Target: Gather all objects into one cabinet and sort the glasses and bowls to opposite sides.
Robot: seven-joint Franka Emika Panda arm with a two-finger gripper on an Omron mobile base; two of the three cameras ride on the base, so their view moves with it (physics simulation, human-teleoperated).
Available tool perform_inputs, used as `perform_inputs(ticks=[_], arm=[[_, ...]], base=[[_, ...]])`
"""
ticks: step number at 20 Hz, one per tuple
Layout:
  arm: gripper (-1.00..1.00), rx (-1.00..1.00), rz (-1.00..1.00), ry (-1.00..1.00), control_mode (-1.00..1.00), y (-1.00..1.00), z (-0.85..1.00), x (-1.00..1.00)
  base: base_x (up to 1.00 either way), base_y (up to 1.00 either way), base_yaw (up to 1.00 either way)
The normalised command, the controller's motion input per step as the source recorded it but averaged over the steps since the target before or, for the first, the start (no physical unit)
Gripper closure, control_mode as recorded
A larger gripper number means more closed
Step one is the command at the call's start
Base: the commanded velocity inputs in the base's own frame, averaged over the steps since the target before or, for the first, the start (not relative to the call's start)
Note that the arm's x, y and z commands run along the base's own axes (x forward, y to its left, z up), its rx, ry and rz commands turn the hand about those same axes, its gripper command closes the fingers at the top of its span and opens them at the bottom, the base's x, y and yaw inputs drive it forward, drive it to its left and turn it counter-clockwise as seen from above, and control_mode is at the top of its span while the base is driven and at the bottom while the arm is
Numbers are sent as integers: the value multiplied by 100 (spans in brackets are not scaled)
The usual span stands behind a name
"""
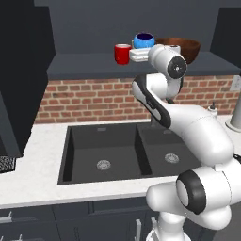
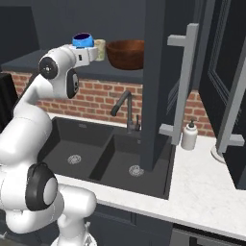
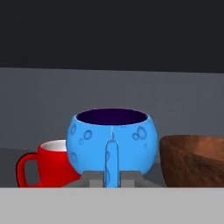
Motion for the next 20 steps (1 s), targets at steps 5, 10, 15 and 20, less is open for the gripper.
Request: perform_inputs(ticks=[5, 10, 15, 20], arm=[[100, 0, 0, 0, 100, 0, 0, 0], [100, 0, 0, 0, -100, 0, 0, -4], [100, 0, 0, 3, -100, 0, -1, -15], [100, 0, 0, 2, -100, 0, -2, -2]], base=[[0, 0, 0], [0, 0, 0], [0, 0, 0], [0, 0, 0]])
